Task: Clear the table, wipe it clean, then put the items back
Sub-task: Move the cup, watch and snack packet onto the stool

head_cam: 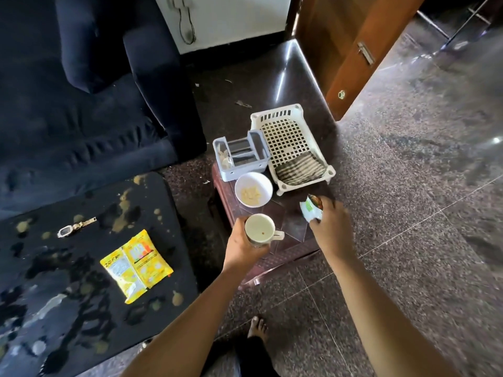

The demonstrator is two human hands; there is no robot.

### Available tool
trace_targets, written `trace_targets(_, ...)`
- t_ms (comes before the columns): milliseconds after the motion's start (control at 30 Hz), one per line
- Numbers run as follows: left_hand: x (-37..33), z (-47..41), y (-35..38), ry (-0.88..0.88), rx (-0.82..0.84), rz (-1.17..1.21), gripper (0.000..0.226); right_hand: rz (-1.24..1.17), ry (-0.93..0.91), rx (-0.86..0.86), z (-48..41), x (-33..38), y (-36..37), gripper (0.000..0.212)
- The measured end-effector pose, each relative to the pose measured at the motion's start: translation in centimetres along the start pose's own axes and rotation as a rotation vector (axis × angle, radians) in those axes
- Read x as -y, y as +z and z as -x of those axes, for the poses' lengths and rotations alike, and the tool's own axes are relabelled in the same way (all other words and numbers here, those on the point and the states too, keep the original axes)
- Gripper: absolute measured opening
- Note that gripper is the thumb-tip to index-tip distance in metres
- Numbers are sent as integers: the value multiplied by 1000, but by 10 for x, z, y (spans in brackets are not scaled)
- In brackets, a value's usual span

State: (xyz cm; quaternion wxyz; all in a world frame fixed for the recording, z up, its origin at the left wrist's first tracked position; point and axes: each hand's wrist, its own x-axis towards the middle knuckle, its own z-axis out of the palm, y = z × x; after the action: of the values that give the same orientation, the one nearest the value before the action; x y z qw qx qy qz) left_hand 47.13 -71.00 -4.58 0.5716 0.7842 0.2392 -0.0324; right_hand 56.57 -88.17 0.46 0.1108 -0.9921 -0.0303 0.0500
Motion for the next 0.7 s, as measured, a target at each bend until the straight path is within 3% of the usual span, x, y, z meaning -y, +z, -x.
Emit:
trace_targets(233, 10, -12, 19, 46, -5, -80, 67, 162, -132, -126, -26, 5, 25, 39)
trace_targets(333, 14, -13, 22, 61, -7, -112, 70, 175, -137, -36, -24, 9, 40, 41)
trace_targets(467, 17, -14, 24, 76, -18, -123, 71, 133, -109, 128, -20, 16, 52, 62)
trace_targets(600, 15, -15, 26, 89, -20, -124, 67, 45, -48, 153, -23, 23, 56, 74)
trace_targets(700, 14, -17, 26, 79, 3, -114, 68, 52, -49, 175, -27, 22, 57, 70)
